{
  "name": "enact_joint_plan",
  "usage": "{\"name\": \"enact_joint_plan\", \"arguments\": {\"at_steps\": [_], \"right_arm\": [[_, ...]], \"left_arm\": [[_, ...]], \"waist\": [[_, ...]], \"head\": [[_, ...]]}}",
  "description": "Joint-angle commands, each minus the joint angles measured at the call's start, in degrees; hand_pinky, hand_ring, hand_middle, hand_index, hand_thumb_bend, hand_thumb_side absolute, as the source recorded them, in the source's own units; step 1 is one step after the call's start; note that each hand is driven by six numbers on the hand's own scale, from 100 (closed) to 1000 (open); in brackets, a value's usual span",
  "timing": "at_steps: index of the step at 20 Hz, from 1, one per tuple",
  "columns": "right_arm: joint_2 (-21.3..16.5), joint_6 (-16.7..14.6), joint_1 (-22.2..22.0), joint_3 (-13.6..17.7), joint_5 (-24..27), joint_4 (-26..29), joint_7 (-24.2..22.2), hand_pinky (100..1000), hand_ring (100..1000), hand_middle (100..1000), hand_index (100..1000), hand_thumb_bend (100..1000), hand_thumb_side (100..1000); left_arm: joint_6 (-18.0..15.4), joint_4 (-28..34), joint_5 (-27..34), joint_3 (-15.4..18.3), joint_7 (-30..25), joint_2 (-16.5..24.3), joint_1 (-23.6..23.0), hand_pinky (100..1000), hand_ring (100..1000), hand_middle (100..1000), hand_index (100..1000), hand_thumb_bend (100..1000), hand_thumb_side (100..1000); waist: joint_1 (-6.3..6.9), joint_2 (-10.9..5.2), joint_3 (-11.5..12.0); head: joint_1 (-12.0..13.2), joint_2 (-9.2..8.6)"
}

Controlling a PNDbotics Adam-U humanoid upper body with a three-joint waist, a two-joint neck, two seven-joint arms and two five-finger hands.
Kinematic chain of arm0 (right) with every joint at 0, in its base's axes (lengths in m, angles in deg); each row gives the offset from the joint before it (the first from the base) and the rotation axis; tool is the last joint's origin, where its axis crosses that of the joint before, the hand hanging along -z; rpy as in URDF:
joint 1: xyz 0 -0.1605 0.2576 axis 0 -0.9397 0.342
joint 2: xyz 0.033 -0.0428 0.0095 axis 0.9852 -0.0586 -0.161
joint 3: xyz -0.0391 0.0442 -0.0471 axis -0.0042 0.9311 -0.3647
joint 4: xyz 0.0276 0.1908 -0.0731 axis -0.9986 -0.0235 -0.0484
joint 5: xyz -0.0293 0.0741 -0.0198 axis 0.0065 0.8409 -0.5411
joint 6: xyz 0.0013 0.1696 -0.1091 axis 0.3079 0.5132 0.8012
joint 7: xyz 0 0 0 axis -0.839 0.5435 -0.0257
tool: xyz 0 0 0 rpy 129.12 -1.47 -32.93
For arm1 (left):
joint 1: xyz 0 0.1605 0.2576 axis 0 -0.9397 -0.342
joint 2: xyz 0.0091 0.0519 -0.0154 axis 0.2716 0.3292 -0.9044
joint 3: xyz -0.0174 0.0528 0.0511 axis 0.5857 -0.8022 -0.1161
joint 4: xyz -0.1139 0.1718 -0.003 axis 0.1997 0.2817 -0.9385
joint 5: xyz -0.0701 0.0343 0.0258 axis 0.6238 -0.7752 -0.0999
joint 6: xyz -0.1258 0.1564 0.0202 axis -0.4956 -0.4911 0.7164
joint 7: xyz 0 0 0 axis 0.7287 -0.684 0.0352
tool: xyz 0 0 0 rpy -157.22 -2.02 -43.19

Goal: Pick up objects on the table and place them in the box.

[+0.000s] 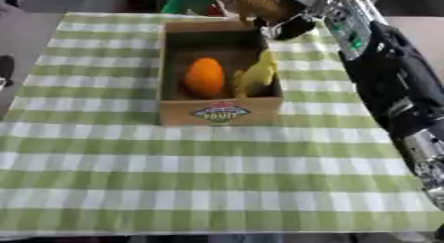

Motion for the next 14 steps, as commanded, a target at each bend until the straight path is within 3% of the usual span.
{"name": "enact_joint_plan", "arguments": {"at_steps": [1,4,9,14], "right_arm": [[1.38,0.47,1.76,0.69,-2.47,-0.74,0.08,770,826,434,511,100,257],[3.02,0.57,1.58,0.7,-4.09,-1.74,-0.2,774,832,462,552,100,263],[4.28,0.19,0.99,0.46,-5.25,-2.85,-1.74,793,859,573,734,100,284],[4.43,0.3,0.5,0.29,-5.15,-3.76,-4.91,809,883,639,806,100,299]], "left_arm": [[-0.05,1.39,0.41,-0.18,-0.39,0.36,1.09,826,568,568,682,494,446],[-0.01,1.44,0.49,-0.32,-0.58,0.09,1.27,826,569,569,682,494,446],[0.05,1.47,0.65,-0.32,-0.62,-0.06,1.41,826,569,570,682,489,446],[0.15,1.43,0.7,-0.29,-0.64,-0.22,1.3,826,569,570,682,489,446]], "waist": [[0.32,-0.8,0.16],[0.4,-0.77,0.24],[0.45,-0.79,0.13],[0.43,-0.82,-0.16]], "head": [[-0.52,0.28],[-0.73,0.26],[-0.79,0.17],[-0.83,0.09]]}}
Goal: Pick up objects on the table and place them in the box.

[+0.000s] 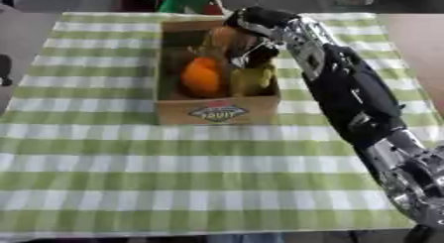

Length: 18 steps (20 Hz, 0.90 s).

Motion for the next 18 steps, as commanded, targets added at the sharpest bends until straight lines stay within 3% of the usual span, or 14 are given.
{"name": "enact_joint_plan", "arguments": {"at_steps": [1,7,13,18], "right_arm": [[-0.51,0.01,0.93,-0.1,-0.09,0.06,-2.27,814,892,669,822,100,304],[-0.74,0.26,1.04,-0.02,0.37,0.04,-7.34,840,938,834,892,100,351],[-0.71,-1.12,1.31,-0.68,-0.12,0.74,-11.84,873,988,947,958,100,551],[-1.15,-2.97,2.07,-1.32,-1.91,2.16,-14.79,886,1000,984,982,100,541]], "left_arm": [[0.07,1.13,0.18,0.04,-0.13,0.69,0.76,826,569,570,683,489,446],[0.15,1.06,0.14,0.08,-0.15,0.6,0.67,826,570,571,683,487,446],[0.23,0.93,0.01,0.05,-0.36,0.55,0.67,827,570,572,684,487,448],[0.27,0.89,-0.14,0.13,-0.46,0.6,0.6,827,571,573,684,486,448]], "waist": [[0.32,-0.89,-0.11],[0.21,-0.96,-0.2],[0.07,-0.98,-0.15],[-0.19,-1.07,-0.1]], "head": [[-0.1,0.08],[-0.08,0.07],[-0.07,-0.06],[-0.06,0.02]]}}
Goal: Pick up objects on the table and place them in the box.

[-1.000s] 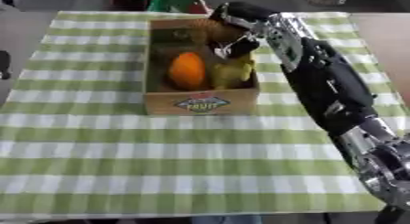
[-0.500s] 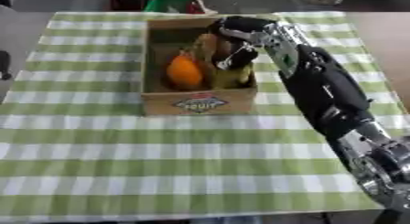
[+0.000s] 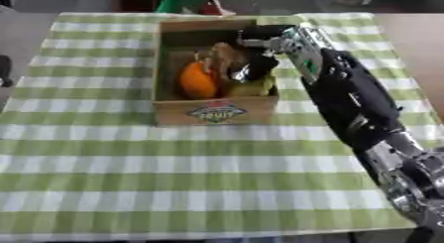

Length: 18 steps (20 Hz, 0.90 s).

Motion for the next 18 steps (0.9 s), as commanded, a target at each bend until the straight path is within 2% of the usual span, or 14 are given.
{"name": "enact_joint_plan", "arguments": {"at_steps": [1,4,9,13,14,17,18], "right_arm": [[-1.34,-2.54,2.09,-0.2,-0.88,2.16,-3.09,887,1000,988,985,100,542],[-1.9,-3.19,2.84,-0.24,-1.11,3.04,-3.82,888,1000,996,995,133,557],[-2.58,-3.88,3.73,-0.31,-1.14,3.77,-4.37,888,1000,996,998,157,520],[-3.19,-4.08,4.11,-0.1,-0.39,4.33,-4.44,886,1000,990,993,133,483],[-3.34,-4.04,4.14,0.03,-0.06,4.59,-4.29,882,994,978,984,103,460],[-4.06,-3.63,4.03,2.54,2.37,7.57,-1.91,859,964,933,955,100,384],[-4.67,-3.19,3.77,2.75,4.04,8.41,0.52,853,957,920,947,100,360]], "left_arm": [[0.0,0.88,-0.15,0.14,-0.17,0.63,0.59,827,571,573,684,486,448],[0.03,0.88,-0.19,0.16,-0.18,0.69,0.54,828,571,573,684,486,448],[0.04,0.87,-0.22,0.17,-0.17,0.81,0.47,828,571,573,684,485,448],[0.05,0.84,-0.24,0.19,-0.14,0.85,0.35,828,571,573,683,484,448],[0.05,0.82,-0.24,0.2,-0.13,0.85,0.33,827,571,573,683,484,448],[0.02,0.78,-0.28,0.38,0.01,0.85,0.07,827,571,573,683,484,448],[0.0,0.79,-0.3,0.46,0.09,0.86,0.0,827,571,572,682,484,447]], "waist": [[0.11,-1.1,0.04],[-0.07,-1.25,-0.13],[-0.23,-1.46,-0.2],[-0.23,-1.56,-0.25],[-0.21,-1.58,-0.28],[-0.07,-1.67,-0.6],[-0.06,-1.69,-0.7]], "head": [[-0.06,0.03],[-0.03,0.0],[-0.02,-0.04],[-0.02,-0.04],[-0.01,-0.04],[0.32,-0.05],[0.45,-0.03]]}}
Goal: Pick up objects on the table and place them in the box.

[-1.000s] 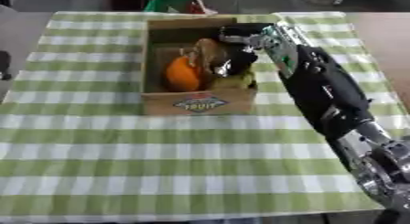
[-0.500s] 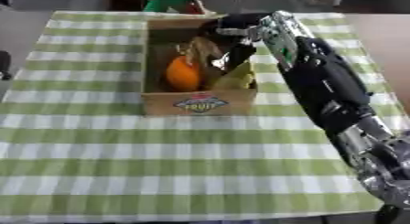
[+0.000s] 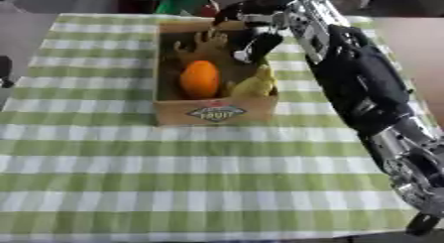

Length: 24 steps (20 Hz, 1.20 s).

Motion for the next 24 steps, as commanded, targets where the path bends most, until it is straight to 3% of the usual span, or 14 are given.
{"name": "enact_joint_plan", "arguments": {"at_steps": [1,3,7,15,19,22,24], "right_arm": [[-2.96,-2.08,0.96,1.16,4.35,3.71,2.75,847,952,900,931,100,307],[-4.87,-0.63,-0.31,1.42,9.0,5.72,9.35,844,950,884,919,100,270],[-8.58,0.41,-3.38,0.47,16.54,9.82,15.4,839,944,864,896,100,220],[-16.17,6.69,-13.97,1.51,34.16,21.81,17.86,825,932,811,843,100,169],[-17.21,9.78,-16.54,2.15,38.83,25.57,17.49,821,924,788,821,100,189],[-17.59,11.65,-22.41,4.63,44.98,29.62,20.17,811,904,760,798,100,204],[-17.85,12.85,-23.96,5.03,47.48,31.49,20.56,811,904,760,798,100,204]], "left_arm": [[-0.11,0.8,-0.28,0.5,0.26,0.88,0.29,827,571,572,682,484,447],[-0.14,0.83,-0.31,0.82,0.59,0.9,0.03,827,571,572,681,485,446],[-0.17,0.83,-0.42,1.31,1.12,0.99,-0.5,827,571,572,679,488,445],[-0.22,0.85,-0.76,2.28,2.05,0.94,-1.43,827,575,577,680,489,443],[-0.28,0.88,-0.84,2.44,2.23,0.89,-1.57,827,574,576,670,488,440],[-0.48,1.1,-0.92,2.88,2.6,0.52,-1.82,826,572,573,667,484,438],[-0.51,1.18,-0.94,2.95,2.76,0.42,-1.89,826,572,573,667,484,438]], "waist": [[0.28,-1.19,-0.22],[0.34,-1.15,-0.5],[0.37,-1.1,-1.04],[0.45,-0.72,-2.02],[0.44,-0.62,-2.12],[0.65,-0.34,-3.17],[0.68,-0.29,-3.35]], "head": [[0.36,-0.01],[0.82,-0.01],[1.43,-0.01],[2.57,0.0],[2.7,-0.09],[3.16,-0.09],[3.24,-0.1]]}}
